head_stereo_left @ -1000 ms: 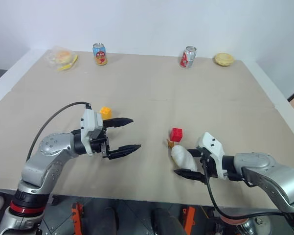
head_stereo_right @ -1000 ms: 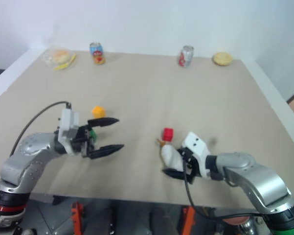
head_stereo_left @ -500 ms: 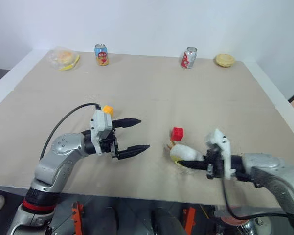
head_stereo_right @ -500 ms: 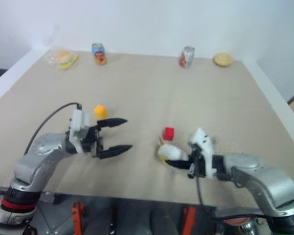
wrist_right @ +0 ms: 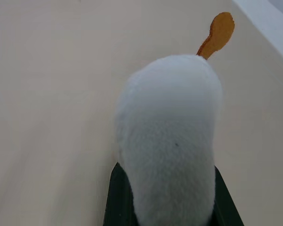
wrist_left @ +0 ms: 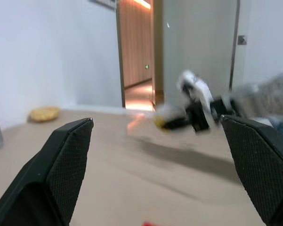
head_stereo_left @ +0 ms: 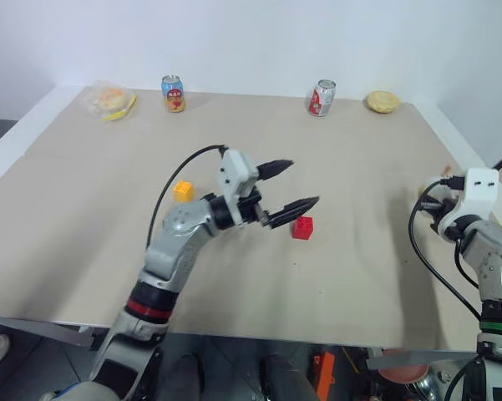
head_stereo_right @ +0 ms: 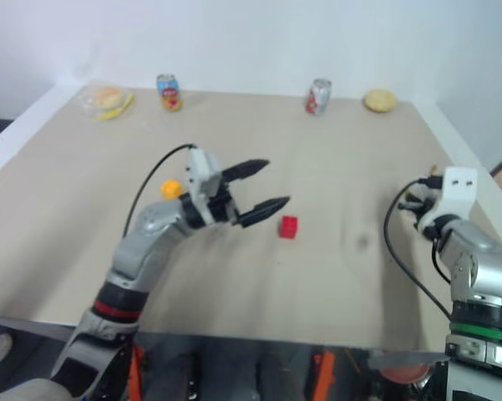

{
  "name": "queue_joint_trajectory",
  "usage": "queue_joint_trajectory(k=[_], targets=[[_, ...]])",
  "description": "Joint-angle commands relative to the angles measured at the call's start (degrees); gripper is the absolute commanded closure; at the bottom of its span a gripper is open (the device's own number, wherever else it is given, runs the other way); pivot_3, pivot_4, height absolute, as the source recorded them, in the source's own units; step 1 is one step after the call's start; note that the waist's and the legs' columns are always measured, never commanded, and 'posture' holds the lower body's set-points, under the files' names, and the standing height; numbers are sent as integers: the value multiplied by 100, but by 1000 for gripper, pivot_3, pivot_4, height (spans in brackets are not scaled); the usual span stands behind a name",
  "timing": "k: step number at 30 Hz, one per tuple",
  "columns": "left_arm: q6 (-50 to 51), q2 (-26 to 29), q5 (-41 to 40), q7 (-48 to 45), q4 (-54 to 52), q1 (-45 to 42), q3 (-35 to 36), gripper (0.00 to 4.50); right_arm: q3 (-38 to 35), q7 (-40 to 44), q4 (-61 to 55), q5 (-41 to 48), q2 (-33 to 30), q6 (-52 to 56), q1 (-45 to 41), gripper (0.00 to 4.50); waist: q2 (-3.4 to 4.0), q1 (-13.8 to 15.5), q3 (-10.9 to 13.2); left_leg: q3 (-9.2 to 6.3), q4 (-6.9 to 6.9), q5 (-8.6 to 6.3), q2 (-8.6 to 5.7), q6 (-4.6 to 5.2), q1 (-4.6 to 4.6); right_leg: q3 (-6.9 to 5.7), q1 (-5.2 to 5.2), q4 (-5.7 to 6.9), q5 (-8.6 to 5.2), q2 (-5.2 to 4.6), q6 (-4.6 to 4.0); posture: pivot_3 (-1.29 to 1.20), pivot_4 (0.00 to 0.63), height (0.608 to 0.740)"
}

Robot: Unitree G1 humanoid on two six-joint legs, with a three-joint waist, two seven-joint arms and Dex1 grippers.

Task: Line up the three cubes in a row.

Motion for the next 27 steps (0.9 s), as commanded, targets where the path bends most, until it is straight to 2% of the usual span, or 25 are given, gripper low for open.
queue_joint_trajectory(k=[1, 6, 10, 17, 21, 24, 27], targets=[[-343, -284, 199, 50, 299, -185, -156, 0, -305, -370, 341, -220, 39, -354, -167, 3215, 6, -6, -2, 1, -4, 0, 0, 0, 3, 1, 0, 0, -2, 0, 0, 0, 150, 733], [-438, -398, 224, -13, 386, -191, -164, 0, -453, -237, 200, -239, 12, -796, -106, 1508, 37, -13, -3, 0, -13, 0, 0, 1, 8, 3, -5, 1, -3, 4, -2, 0, 150, 733], [-507, -315, 113, -177, 271, -78, -99, 0, -484, 247, -6, -43, -25, -797, -34, 81, 37, -12, -3, 0, -2, 0, -1, 1, 7, 5, 1, 1, 0, 5, 2, 0, 150, 733], [-413, 52, 6, -293, -113, 232, 49, 0, -282, 950, -8, -173, -325, -977, -253, 31, 38, -11, -3, 2, 2, 1, -2, 1, 5, 11, 1, 0, -1, 4, -4, 0, 150, 733], [-136, 442, -198, -293, -557, 553, 245, 0, 221, 2448, -449, 245, -345, -1226, -482, 31, 39, -68, -3, 4, -2, 1, 2, 1, 10, 14, -1, 1, 5, 11, 2, 0, 150, 733], [77, 882, -336, -450, -899, 902, 379, 0, 717, 3942, -968, 751, -413, -1118, -534, 31, 40, -99, -3, -4, -4, 1, 8, 1, 13, 10, 1, 2, 6, 18, -1, 0, 150, 733], [206, 1295, -413, -588, -1125, 1207, 501, 0, 1227, 5045, -1193, 1010, -568, -864, -613, 31, 40, -128, -2, -9, -6, 1, 11, 1, 11, 4, 2, 2, 4, 20, -4, 0, 150, 733]])
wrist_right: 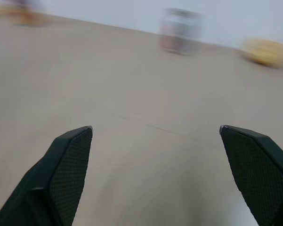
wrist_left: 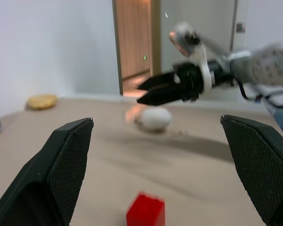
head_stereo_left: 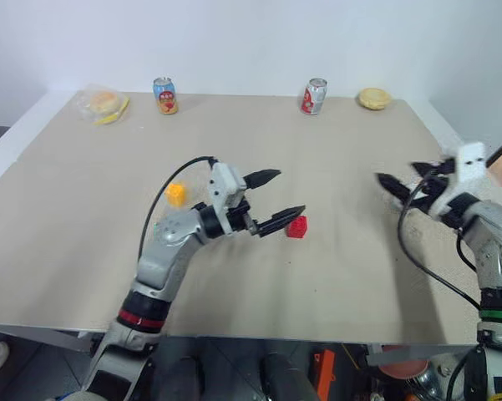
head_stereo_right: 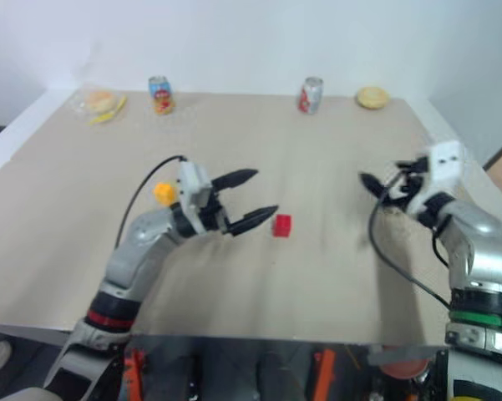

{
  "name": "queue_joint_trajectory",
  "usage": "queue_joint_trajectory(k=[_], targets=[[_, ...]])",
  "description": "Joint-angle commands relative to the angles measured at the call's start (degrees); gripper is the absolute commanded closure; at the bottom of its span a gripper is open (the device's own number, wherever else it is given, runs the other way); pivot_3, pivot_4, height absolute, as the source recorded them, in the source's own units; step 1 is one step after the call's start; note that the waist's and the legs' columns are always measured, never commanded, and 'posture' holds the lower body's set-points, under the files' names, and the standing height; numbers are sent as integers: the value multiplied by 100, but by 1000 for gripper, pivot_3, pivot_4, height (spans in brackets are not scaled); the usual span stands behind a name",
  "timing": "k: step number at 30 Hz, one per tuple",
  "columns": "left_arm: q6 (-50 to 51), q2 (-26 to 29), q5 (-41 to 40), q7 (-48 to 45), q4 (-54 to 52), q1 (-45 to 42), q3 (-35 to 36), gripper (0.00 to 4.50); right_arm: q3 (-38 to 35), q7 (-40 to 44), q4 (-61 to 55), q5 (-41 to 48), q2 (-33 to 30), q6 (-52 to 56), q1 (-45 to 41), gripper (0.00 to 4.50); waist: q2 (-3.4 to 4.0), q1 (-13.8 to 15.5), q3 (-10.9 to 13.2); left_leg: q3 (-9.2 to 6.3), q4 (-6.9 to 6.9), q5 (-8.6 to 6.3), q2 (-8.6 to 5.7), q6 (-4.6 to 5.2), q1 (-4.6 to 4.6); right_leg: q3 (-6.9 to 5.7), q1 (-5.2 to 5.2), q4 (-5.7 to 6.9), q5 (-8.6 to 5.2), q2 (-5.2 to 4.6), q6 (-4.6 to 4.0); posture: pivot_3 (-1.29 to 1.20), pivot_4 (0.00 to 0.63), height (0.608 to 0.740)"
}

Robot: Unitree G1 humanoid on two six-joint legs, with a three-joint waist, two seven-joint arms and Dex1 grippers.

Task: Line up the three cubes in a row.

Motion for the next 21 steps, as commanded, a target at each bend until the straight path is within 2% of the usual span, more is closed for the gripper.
queue_joint_trajectory(k=[1, 4, 9, 16, 21], targets=[[144, 398, -207, -185, -452, 268, 258, 0, 510, 1375, -351, 308, -289, 163, -200, 31, -1, -8, 1, -1, 1, 0, 0, 0, -3, -1, -1, 0, 0, 0, 0, 0, 150, 733], [282, 849, -367, -427, -664, 606, 417, 0, 1283, 2252, 112, -59, -242, -72, -607, 31, -5, -20, 4, 2, 6, 0, -1, 0, -7, 2, -2, -2, -14, -2, -23, 0, 150, 733], [339, 1191, -454, -594, -841, 888, 468, 0, 2021, 2809, 1431, -829, 132, -888, -1268, 31, -10, -25, 6, 3, 11, 3, 0, -3, -5, -1, -2, -1, -8, -3, -31, 0, 150, 733], [401, 1281, -465, -550, -1057, 1021, 452, 0, 2331, 3008, 3157, -1550, 746, -2051, -1909, 31, -13, -29, 8, 5, 5, 4, 0, -6, -8, 2, -5, -2, -11, -3, -29, 0, 150, 733], [468, 1311, -469, -538, -1143, 1049, 449, 0, 2336, 3105, 3942, -1854, 1013, -2515, -2162, 31, -13, -33, 8, -1, -5, 4, 1, -6, -5, -6, -4, 0, -6, -1, -15, 0, 150, 733]])
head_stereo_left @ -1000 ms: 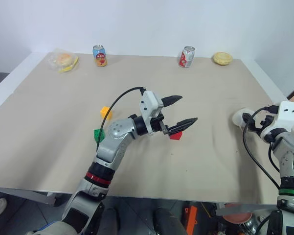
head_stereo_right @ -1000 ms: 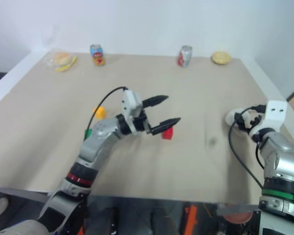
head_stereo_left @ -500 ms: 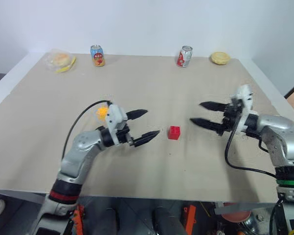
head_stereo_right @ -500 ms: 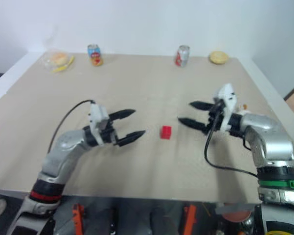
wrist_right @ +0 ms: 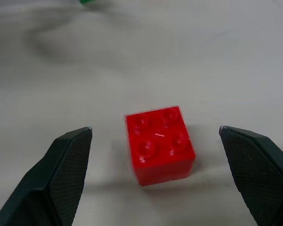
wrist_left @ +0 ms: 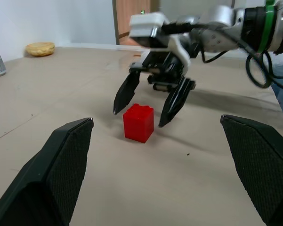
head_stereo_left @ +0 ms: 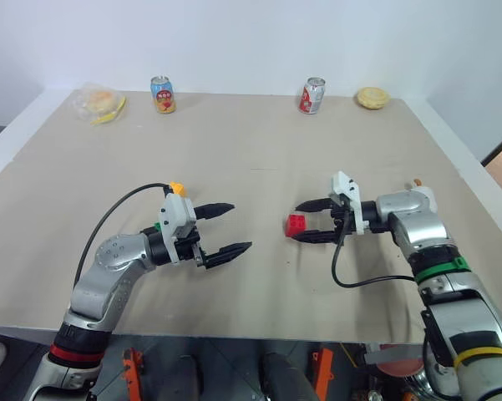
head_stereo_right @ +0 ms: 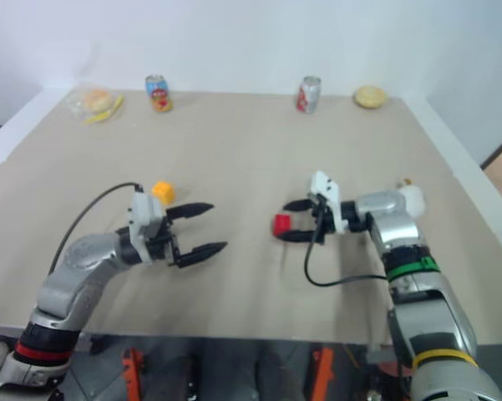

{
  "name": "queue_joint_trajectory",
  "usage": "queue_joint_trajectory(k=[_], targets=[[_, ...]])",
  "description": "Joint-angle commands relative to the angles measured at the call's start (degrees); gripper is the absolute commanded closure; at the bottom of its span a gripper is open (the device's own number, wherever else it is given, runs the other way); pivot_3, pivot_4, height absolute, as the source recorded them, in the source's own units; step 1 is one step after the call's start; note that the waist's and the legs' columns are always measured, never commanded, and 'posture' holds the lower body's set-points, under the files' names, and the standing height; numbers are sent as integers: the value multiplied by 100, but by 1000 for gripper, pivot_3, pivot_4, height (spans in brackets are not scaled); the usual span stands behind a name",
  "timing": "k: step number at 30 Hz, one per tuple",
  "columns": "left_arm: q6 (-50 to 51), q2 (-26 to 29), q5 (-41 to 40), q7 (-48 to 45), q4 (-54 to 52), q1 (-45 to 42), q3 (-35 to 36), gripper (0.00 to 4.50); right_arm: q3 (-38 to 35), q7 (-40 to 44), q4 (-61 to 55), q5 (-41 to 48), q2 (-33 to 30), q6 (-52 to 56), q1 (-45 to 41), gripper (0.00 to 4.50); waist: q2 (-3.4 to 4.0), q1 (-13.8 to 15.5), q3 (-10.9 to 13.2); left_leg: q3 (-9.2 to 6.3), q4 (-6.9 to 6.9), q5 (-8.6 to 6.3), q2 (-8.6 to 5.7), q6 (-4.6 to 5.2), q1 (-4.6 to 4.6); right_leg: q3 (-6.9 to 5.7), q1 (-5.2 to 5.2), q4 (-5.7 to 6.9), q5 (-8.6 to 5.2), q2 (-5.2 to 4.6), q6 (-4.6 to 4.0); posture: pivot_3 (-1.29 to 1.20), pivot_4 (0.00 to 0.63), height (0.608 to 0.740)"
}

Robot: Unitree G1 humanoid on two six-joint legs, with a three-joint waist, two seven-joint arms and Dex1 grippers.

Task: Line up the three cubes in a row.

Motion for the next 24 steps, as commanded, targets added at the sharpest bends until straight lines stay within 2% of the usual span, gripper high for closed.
queue_joint_trajectory(k=[1, 10, 13, 20, 24], targets=[[17, 41, -76, 10, -232, 1, 42, 0, -38, 145, 361, -186, 94, -336, -253, 274, 0, 0, 0, 0, 0, 0, 0, 0, 0, 0, 0, 0, 0, 0, 0, 0, 150, 733], [-23, 41, -46, -35, -189, -87, 40, 0, -204, 275, 529, -252, 247, -431, -357, 3178, 0, -3, 0, 0, 2, 0, 0, 0, 1, 0, 1, 0, 2, 0, -2, 0, 150, 733], [-9, 150, -68, -187, -236, -22, 28, 0, -238, 437, -120, -91, 197, -231, -161, 3229, 1, -3, 1, -1, 2, 0, 0, 0, 0, 0, 0, 1, 2, 0, -2, 0, 150, 733], [-5, 647, -158, -703, -358, 275, 79, 0, -88, 555, -2921, 285, -256, 657, 1059, 3229, 2, 6, 0, -12, -6, -6, 3, -11, -1, -12, -1, 5, -15, 1, -7, 0, 150, 733], [-36, 758, -150, -811, -341, 316, 72, 0, -30, 332, -3591, 206, -444, 815, 1588, 3229, 1, 16, 0, -11, -1, -9, 3, -15, -2, -13, 0, 4, -26, -1, -20, 0, 150, 733]])
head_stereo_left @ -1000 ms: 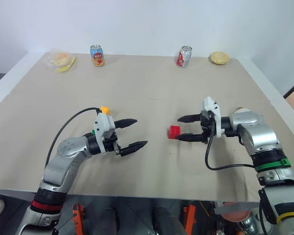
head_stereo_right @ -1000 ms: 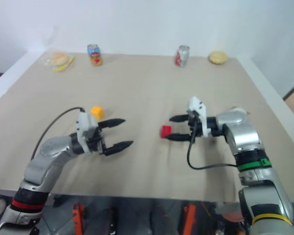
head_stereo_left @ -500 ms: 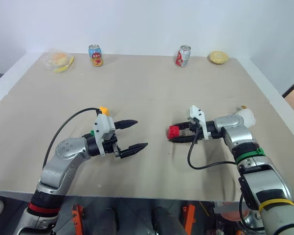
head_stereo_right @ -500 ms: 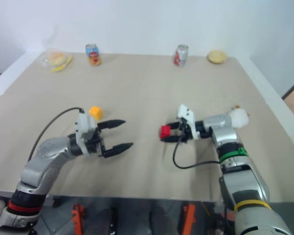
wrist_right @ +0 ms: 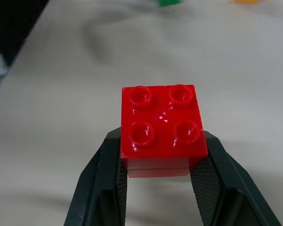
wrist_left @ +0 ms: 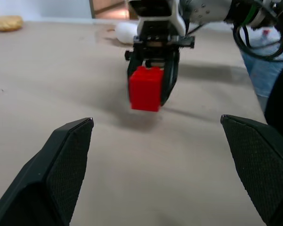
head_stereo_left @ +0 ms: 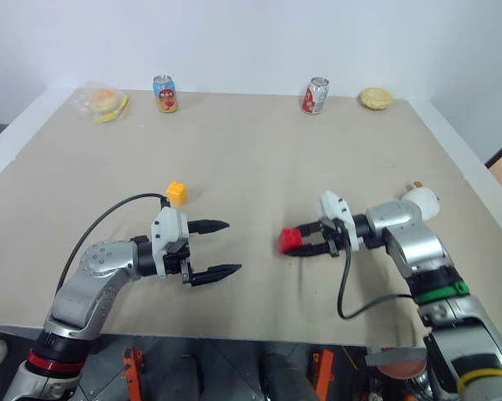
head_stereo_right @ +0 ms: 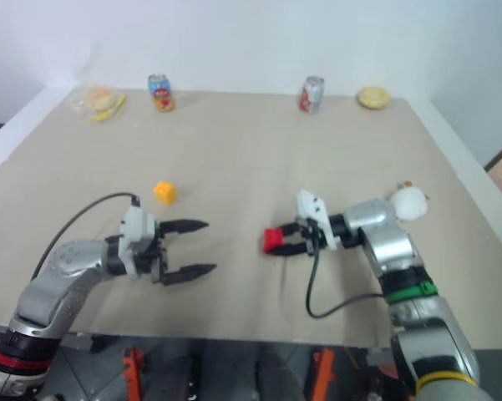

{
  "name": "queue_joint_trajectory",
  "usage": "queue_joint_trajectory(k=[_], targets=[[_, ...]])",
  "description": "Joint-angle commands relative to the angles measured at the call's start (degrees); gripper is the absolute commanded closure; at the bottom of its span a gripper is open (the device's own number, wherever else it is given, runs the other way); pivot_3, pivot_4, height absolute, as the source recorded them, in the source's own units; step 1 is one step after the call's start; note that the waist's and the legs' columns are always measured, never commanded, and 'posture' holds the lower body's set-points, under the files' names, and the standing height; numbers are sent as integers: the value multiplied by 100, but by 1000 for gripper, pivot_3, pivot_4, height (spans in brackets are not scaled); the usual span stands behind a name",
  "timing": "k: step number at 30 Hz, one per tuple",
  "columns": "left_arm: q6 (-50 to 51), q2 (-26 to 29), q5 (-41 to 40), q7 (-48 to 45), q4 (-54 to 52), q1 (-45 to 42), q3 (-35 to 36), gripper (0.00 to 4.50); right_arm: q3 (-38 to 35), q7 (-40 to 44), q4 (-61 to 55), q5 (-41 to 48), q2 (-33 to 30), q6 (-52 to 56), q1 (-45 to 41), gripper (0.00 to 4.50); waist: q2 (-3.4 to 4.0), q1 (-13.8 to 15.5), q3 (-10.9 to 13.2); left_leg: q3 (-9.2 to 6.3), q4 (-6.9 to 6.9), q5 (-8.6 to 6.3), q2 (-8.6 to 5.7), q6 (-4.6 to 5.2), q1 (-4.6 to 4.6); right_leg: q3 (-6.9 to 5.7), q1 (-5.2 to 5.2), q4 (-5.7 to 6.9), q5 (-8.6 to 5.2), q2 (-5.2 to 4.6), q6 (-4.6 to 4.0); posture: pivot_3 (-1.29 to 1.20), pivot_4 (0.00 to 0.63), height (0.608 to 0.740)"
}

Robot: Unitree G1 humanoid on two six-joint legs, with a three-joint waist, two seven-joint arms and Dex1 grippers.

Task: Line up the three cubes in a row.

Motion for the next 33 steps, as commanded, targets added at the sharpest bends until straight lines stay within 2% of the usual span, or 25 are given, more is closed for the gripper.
queue_joint_trajectory(k=[1, 9, 10, 12, 14, 15, 16, 17, 26, 30, 33], targets=[[-89, 53, -62, -77, -184, -27, 60, 0, -36, -168, -572, 30, -132, 142, 222, 3229, -1, -1, 0, 1, 2, 0, 0, 0, 2, 1, 1, 0, -3, -1, -9, 0, 150, 733], [-77, -8, -36, -49, -179, -58, -19, 0, 16, -425, -622, -36, -131, 125, 492, 3229, -1, -7, 0, 3, 10, 5, 1, 1, 6, 4, -1, 0, 10, 0, -13, 0, 150, 733], [-76, -7, -36, -50, -180, -52, -21, 0, 14, -424, -636, -21, -138, 141, 503, 2192, -1, -7, 0, 4, 9, 5, 1, 1, 6, 5, 0, 0, 9, 0, -13, 0, 150, 733], [-76, 10, -33, -50, -189, -35, -9, 0, -19, -395, -702, 58, -154, 215, 494, 1604, -1, -6, 0, 3, 8, 4, 1, 1, 5, 3, 0, 0, 7, 0, -12, 0, 150, 733], [-69, 50, -34, -47, -195, -24, 36, 0, -62, -348, -781, 150, -174, 311, 468, 814, -1, -6, 0, 3, 7, 4, 1, 1, 4, 4, -1, 0, 5, 0, -12, 0, 150, 733], [-67, 65, -34, -46, -196, -23, 51, 0, -69, -338, -805, 174, -183, 339, 462, 587, -1, -6, 0, 3, 7, 4, 1, 1, 4, 4, 0, 0, 5, 0, -11, 0, 150, 733], [-49, 93, -52, -29, -193, -28, 106, 0, -97, -322, -860, 235, -189, 394, 441, 141, -1, -6, 0, 2, 6, 4, 1, 1, 4, 4, 0, 0, 4, 0, -11, 0, 150, 733], [-33, 115, -72, -4, -183, -38, 164, 0, -122, -307, -920, 301, -197, 454, 420, 20, -1, -6, 0, 2, 6, 4, 1, 0, 4, 3, 0, 0, 4, 0, -10, 0, 150, 733], [368, 66, -432, 851, 305, -446, 1185, 0, -532, -566, -1524, 1099, -137, 1228, 73, 20, -3, -6, 0, 0, 10, 5, 3, 1, 5, 0, 0, 1, 8, 2, -10, 0, 150, 733], [456, 109, -491, 1036, 159, -177, 1434, 0, -667, -732, -1697, 1337, -136, 1434, -26, 20, -8, -6, 1, 0, 6, 3, 3, 0, 1, 1, 0, 0, 2, 1, -7, 0, 150, 733], [416, 363, -429, 929, 186, 169, 1690, 0, -736, -1016, -1851, 1502, -5, 1656, -189, 20, -10, -21, 2, 2, 0, -1, 6, -5, 1, 2, -6, 1, 8, 2, 7, 0, 150, 733]])
